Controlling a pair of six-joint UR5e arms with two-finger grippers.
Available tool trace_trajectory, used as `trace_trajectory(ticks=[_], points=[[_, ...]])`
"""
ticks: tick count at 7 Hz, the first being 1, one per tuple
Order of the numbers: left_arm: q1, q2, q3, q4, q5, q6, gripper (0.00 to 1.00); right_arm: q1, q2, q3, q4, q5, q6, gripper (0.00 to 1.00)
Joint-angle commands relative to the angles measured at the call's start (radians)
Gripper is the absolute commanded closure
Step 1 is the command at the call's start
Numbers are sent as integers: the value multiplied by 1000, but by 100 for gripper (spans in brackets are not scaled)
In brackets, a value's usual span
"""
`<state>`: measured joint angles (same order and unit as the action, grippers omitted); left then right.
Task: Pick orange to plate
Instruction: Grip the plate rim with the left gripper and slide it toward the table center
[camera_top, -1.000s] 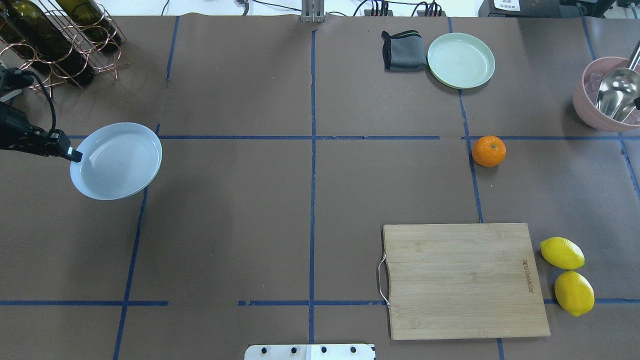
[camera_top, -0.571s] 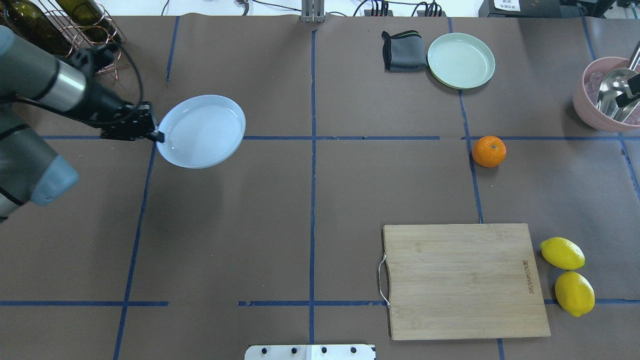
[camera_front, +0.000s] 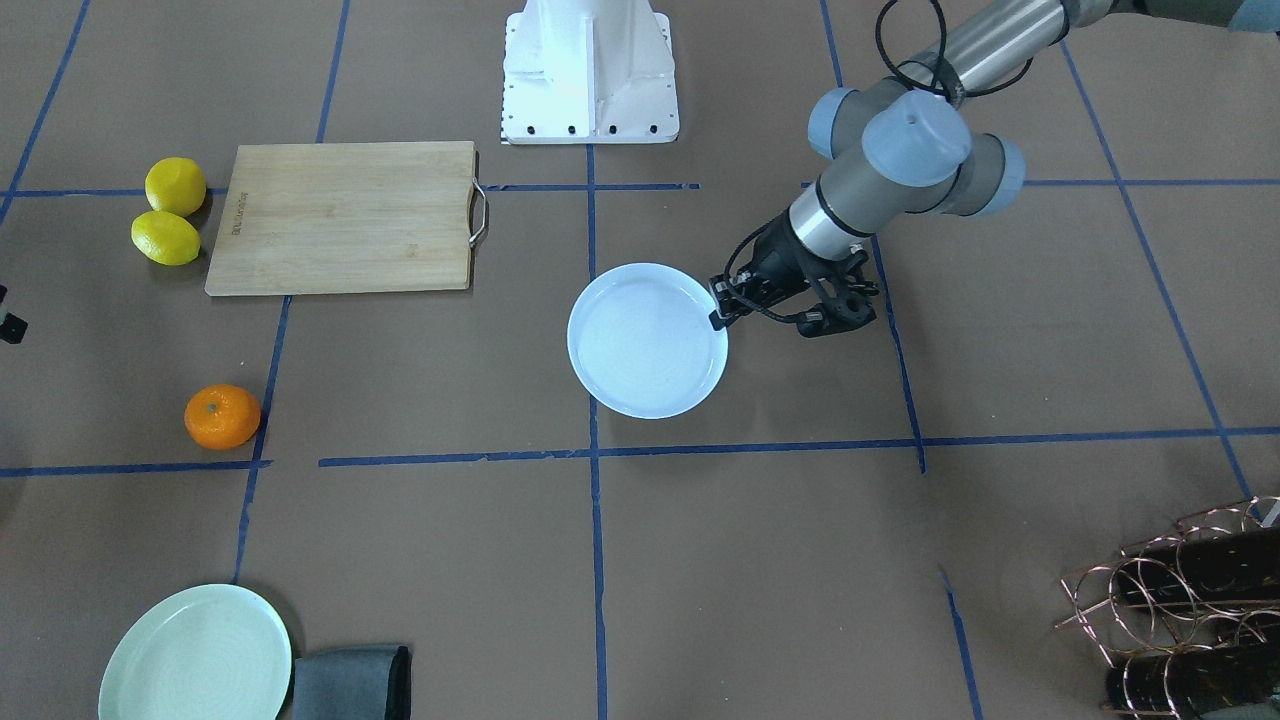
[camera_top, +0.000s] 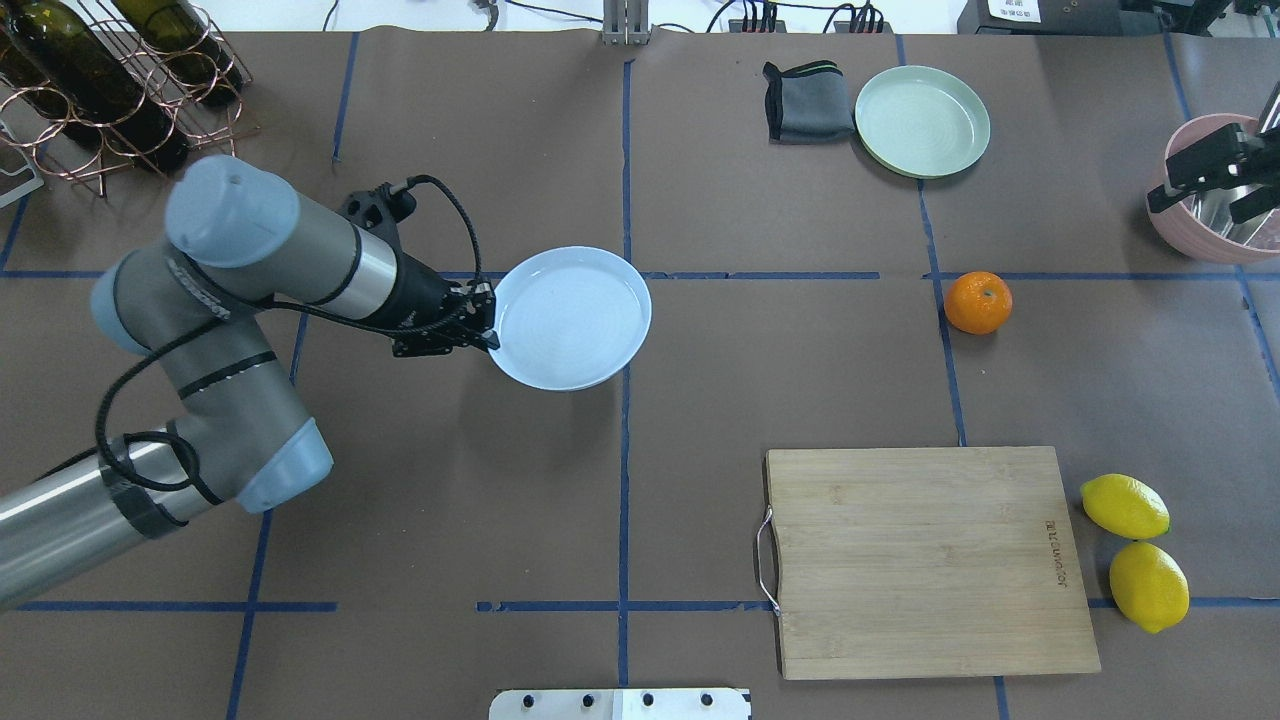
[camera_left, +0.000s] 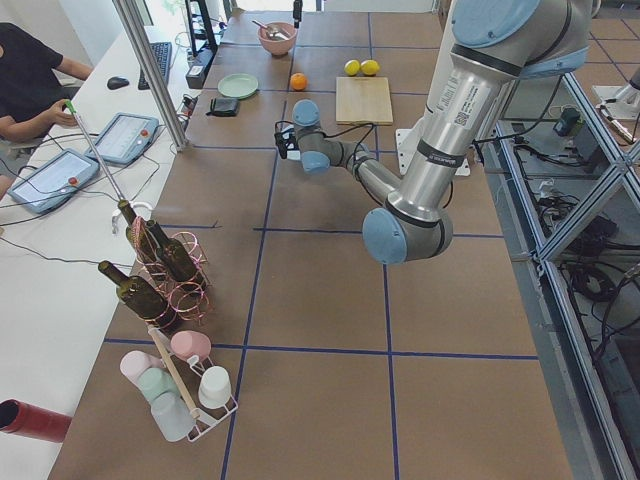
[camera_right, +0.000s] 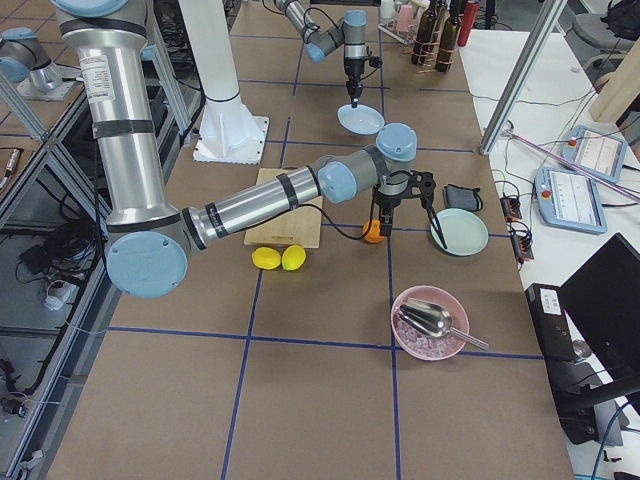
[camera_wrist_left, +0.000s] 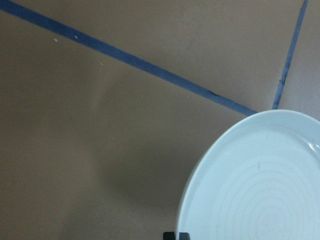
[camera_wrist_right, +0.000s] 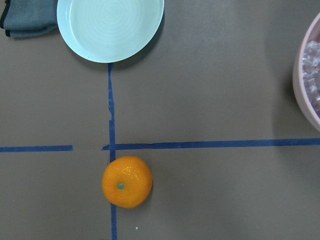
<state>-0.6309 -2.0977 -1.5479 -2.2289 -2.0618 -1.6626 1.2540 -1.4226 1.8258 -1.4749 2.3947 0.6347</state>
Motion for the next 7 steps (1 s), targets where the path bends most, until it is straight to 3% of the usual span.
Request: trace_trajectory(ticks=[1,2,3,4,5,7], points=[[66,-54,77,-1,92,-23,100,-47,1,0,56,-23,85,0],[69,-54,77,0,92,-23,100,-51,2,0,56,-23,86,0],[68,-54,81,-1,92,-16,87,-53,4,0,56,-23,86,0],[68,-54,80,-3,92,-13,29,-53,4,3,56,-23,86,0],[65,-54,69,-5,92,-12,0,-65,4,4,56,-23,91,0],[21,-45,-16,17,82,-11,0,-143,4,3,108,-86,173,0]])
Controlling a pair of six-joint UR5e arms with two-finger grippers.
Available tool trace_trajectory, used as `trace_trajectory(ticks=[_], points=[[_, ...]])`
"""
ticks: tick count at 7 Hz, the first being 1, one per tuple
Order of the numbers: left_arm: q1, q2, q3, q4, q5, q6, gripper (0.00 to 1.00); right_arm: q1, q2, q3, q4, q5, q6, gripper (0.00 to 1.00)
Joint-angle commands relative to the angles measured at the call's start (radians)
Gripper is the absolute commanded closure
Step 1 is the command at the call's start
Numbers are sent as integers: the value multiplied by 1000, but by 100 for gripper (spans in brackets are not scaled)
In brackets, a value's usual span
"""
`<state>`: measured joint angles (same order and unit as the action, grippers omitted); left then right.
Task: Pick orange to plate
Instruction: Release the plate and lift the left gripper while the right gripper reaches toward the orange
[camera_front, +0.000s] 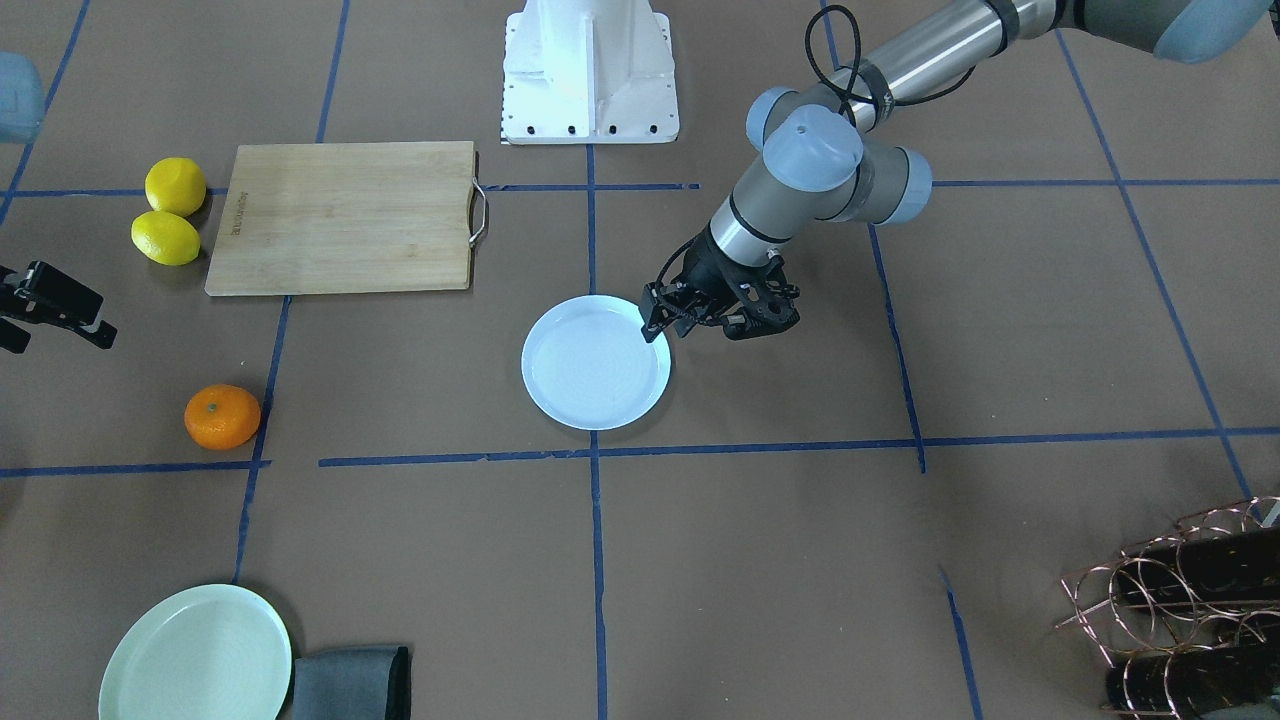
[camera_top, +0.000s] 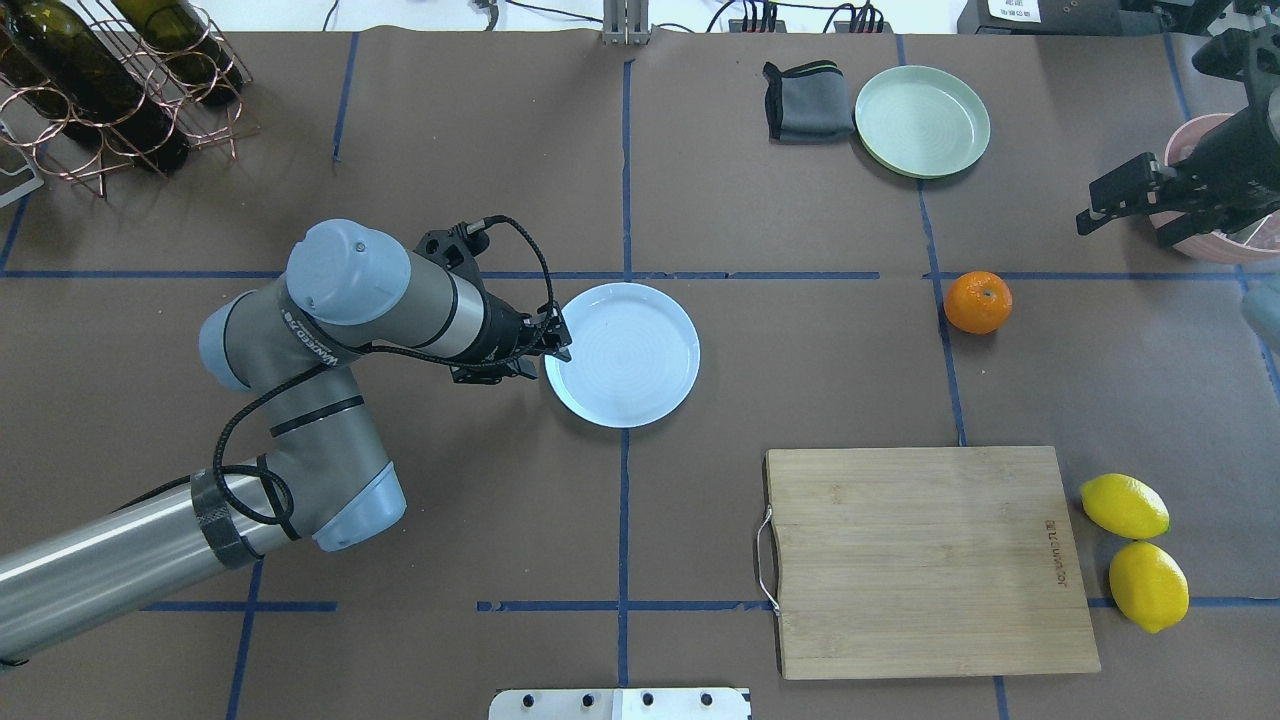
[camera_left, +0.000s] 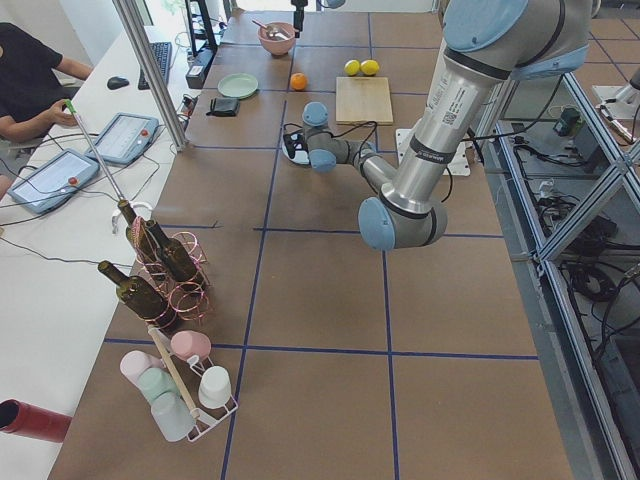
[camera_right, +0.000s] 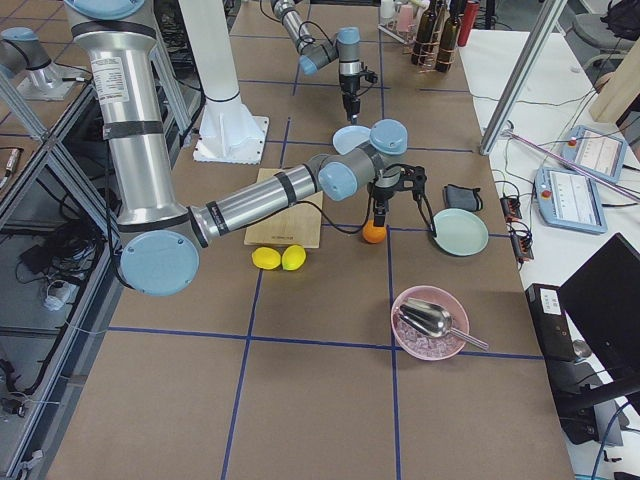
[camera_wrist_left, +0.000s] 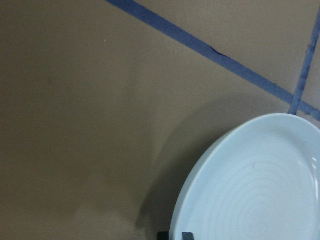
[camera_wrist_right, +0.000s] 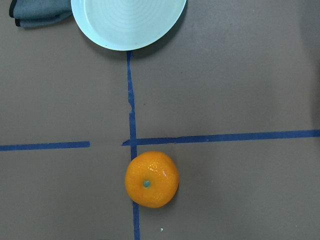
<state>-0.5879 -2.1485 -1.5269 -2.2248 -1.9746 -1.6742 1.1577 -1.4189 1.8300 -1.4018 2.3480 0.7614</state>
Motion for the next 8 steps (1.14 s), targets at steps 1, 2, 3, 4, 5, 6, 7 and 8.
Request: trace_trajectory(ticks=[1,2,3,4,5,6,7,8], points=[[-44,12,-80,72,-10,4,0,-100,0,-11,84,-96,117,0],[-76,13,-113,106,-45,33,0,-155,0,-18,124,-136,165,0],[-107,15,-140,150,-70,51,0,-195,0,-23,139,-191,177,0],[-122,34,-168,168,-78,86,0,-238,2,-26,147,-250,177,0],[-141,63,-195,168,-95,99,0,-283,35,-46,147,-307,177,0],[-153,70,-199,168,-110,99,0,-299,70,-90,147,-335,177,0],[-153,70,-199,168,-110,99,0,-317,74,-112,147,-366,162,0],[-153,71,-199,168,-110,99,0,-317,71,-120,145,-371,153,0]])
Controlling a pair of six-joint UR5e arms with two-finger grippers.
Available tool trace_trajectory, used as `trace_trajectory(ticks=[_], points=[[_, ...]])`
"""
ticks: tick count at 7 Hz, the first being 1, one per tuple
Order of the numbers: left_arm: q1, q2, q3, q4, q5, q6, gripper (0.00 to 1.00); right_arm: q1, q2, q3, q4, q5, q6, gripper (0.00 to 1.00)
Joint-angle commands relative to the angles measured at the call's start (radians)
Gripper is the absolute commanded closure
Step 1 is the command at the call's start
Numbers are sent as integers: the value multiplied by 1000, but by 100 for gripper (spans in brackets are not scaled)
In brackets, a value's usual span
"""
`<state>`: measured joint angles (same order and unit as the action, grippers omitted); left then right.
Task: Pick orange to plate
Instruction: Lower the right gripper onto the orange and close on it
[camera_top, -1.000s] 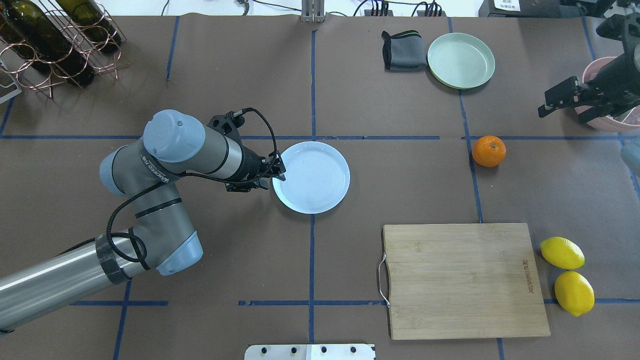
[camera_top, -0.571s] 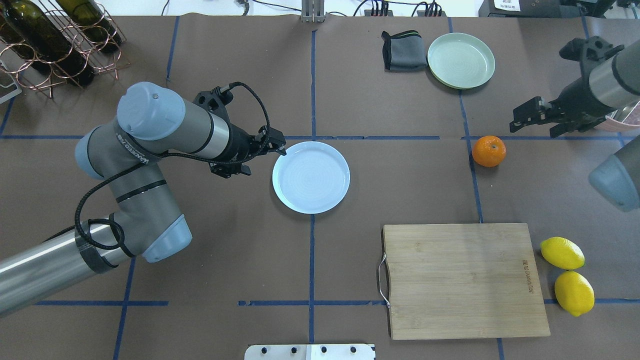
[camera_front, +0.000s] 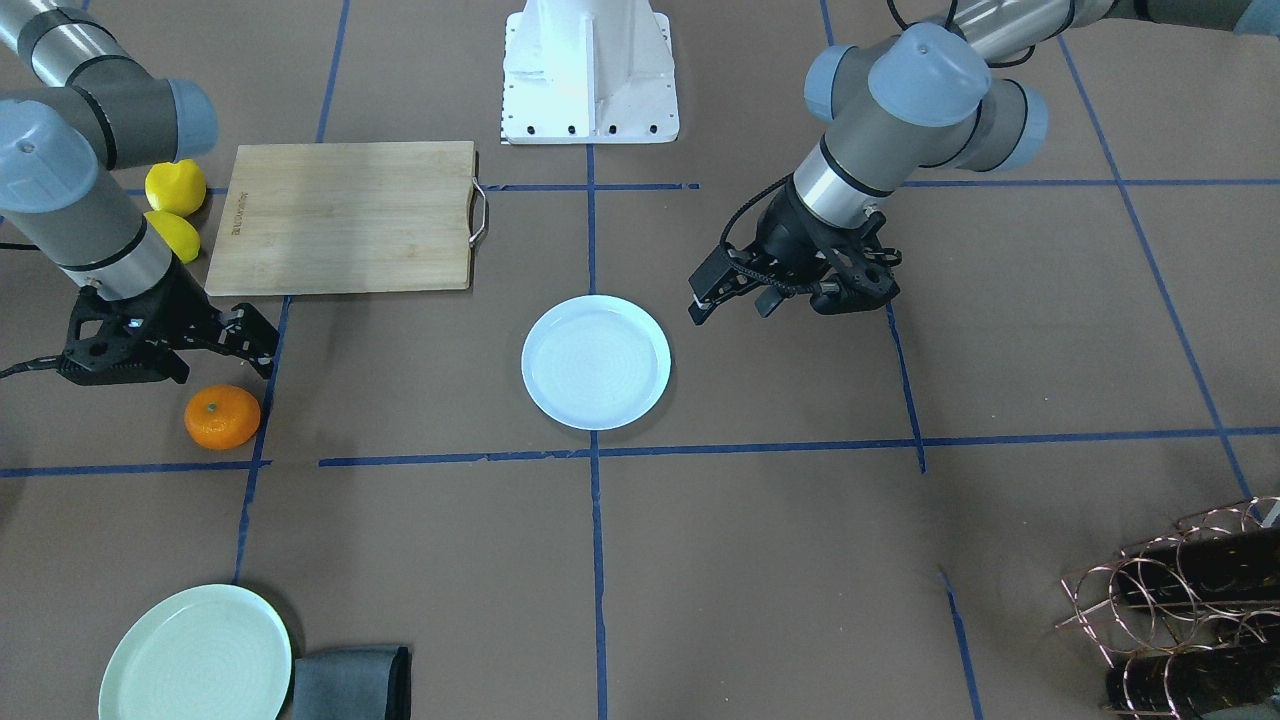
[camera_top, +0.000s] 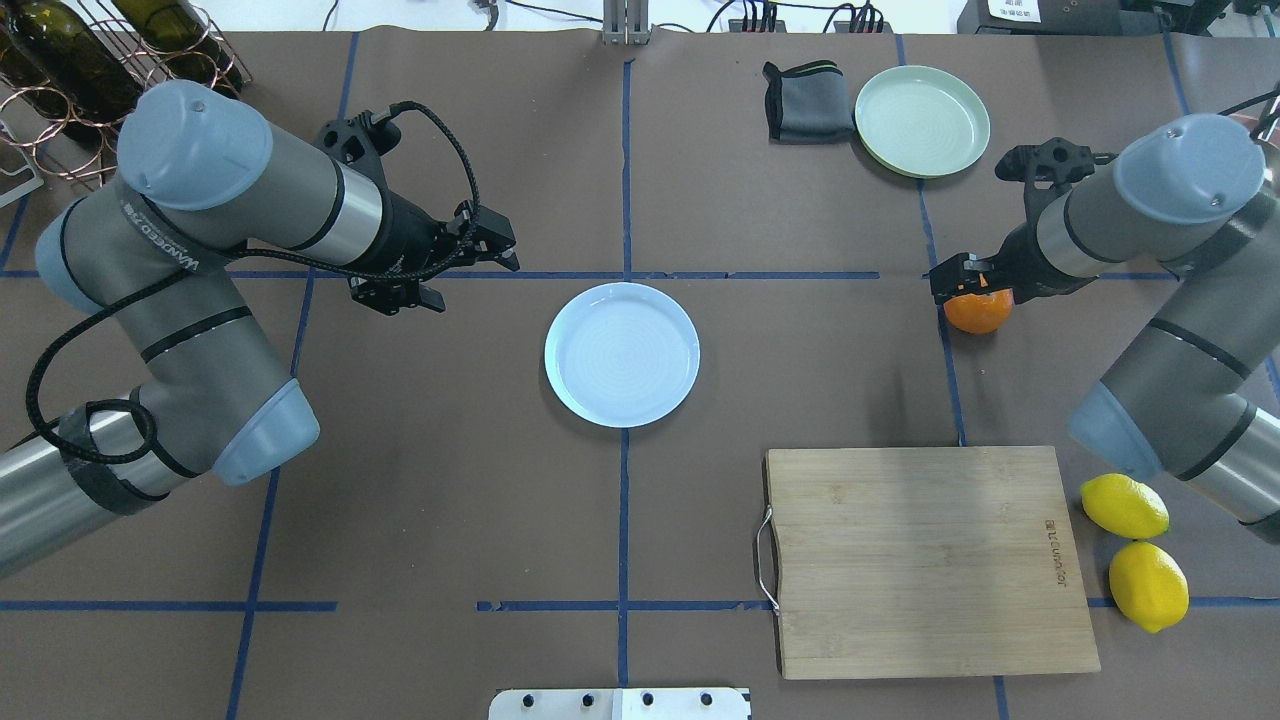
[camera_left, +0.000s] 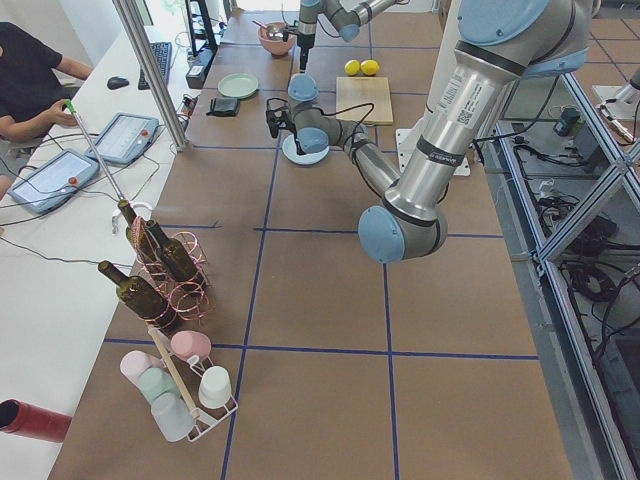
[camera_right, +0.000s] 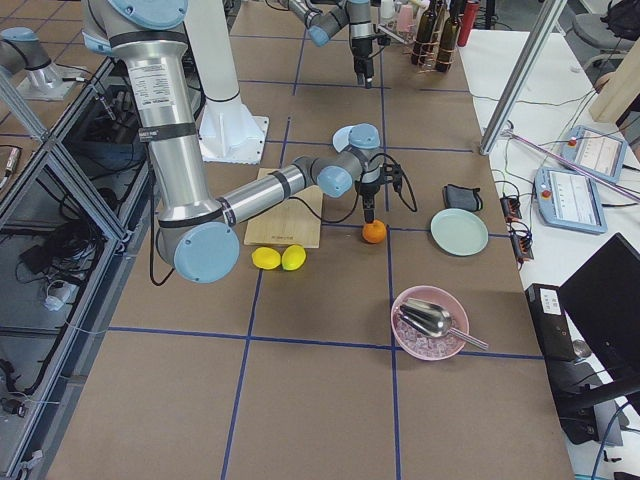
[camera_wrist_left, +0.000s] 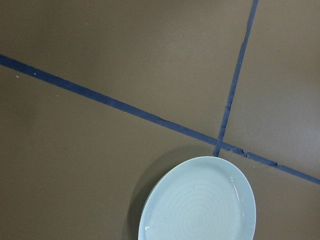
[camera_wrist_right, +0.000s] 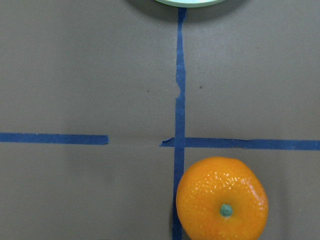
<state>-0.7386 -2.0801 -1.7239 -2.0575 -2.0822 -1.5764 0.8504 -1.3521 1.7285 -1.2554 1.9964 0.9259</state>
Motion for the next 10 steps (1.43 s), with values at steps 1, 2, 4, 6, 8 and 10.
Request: trace_trajectory(ticks=[1,2,4,6,8,10], points=[[-2,3,-2,0,-4,1,0,-7,-2,-20,-2,-18,-40,0],[-2,3,-2,0,-3,1,0,2,-5,-27,-3,-18,-82,0],[-7,3,-2,0,-4,1,0,9,4,-58,1,-18,-90,0],[-10,3,-3,0,-4,1,0,12,39,-102,-1,-22,-87,0],[-12,3,-3,0,-4,1,0,16,77,-164,1,-24,-88,0],[-13,5,-6,0,-4,1,0,27,70,-165,1,-22,-114,0]])
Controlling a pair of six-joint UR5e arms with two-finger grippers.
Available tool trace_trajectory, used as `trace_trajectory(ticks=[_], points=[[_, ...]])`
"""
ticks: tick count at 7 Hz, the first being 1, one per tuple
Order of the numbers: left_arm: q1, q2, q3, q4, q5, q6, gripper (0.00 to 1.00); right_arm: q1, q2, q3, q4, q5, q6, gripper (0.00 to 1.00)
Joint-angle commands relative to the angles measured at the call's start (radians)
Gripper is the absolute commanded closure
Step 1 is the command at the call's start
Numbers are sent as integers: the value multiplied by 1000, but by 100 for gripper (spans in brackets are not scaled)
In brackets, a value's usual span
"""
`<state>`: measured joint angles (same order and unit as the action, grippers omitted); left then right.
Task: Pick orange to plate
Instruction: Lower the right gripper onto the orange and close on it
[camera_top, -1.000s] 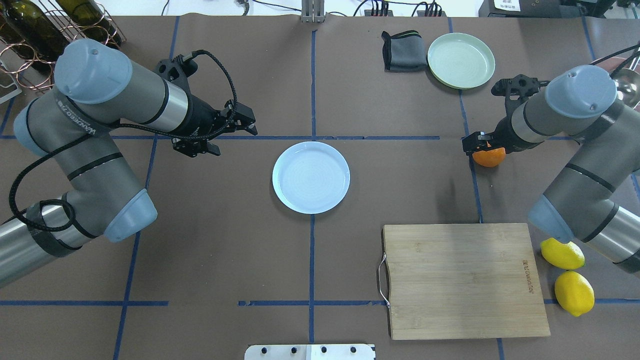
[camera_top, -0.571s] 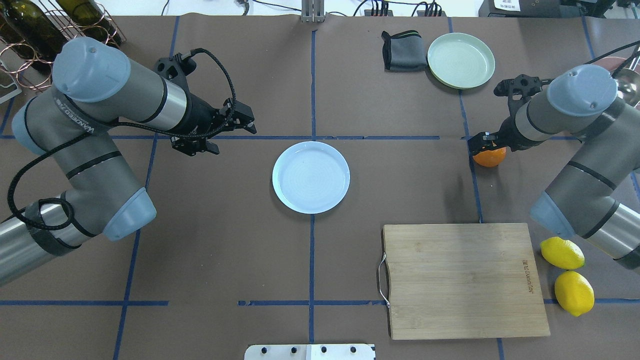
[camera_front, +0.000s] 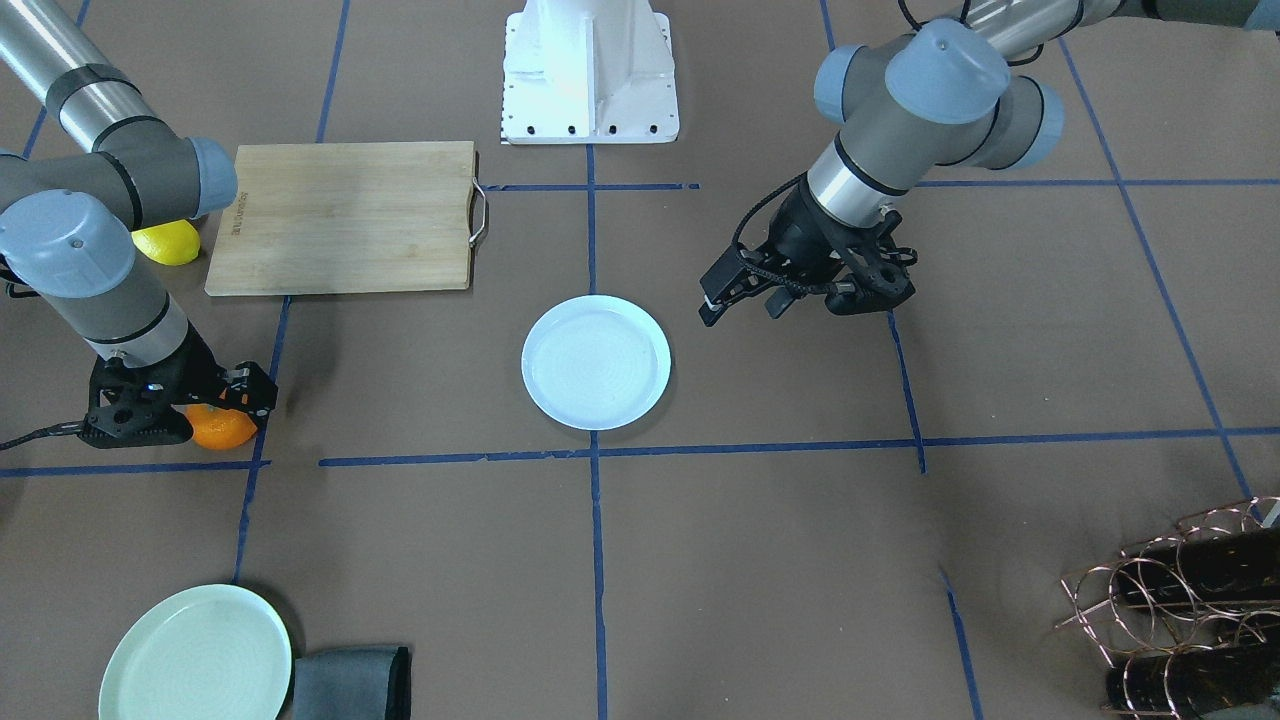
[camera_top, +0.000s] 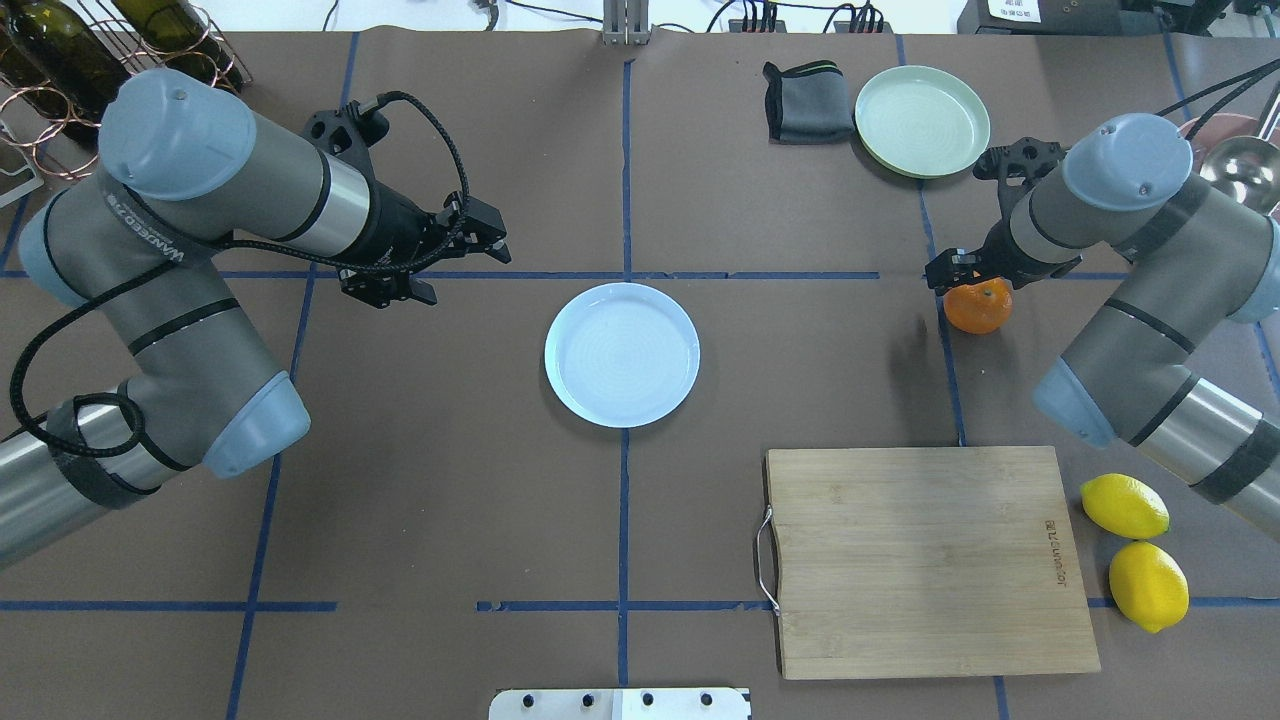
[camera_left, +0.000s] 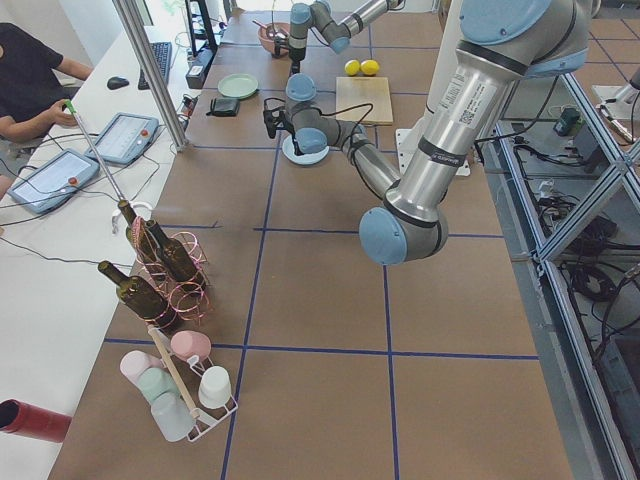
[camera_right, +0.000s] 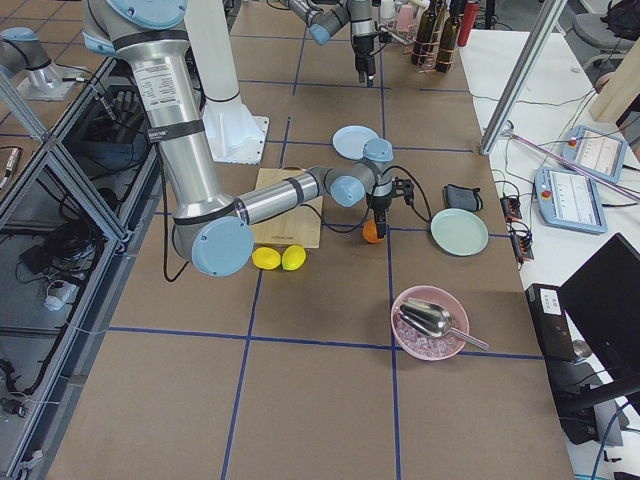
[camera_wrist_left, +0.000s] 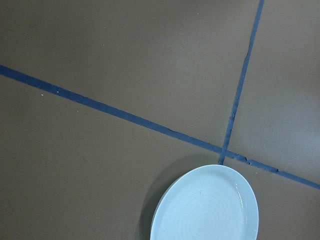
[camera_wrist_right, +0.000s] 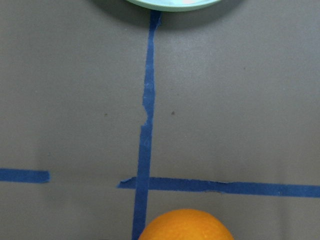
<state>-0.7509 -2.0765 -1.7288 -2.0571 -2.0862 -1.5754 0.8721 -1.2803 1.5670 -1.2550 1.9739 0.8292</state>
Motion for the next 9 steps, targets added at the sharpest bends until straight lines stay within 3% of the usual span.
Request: trace_trajectory(ticks=[1,9], points=[[-1,1,-3,0,0,0,0,5,-2,-4,0,0,-21,0],[-5,10,-20,0,0,0,0,-8,1,-12,-1,6,-13,0]])
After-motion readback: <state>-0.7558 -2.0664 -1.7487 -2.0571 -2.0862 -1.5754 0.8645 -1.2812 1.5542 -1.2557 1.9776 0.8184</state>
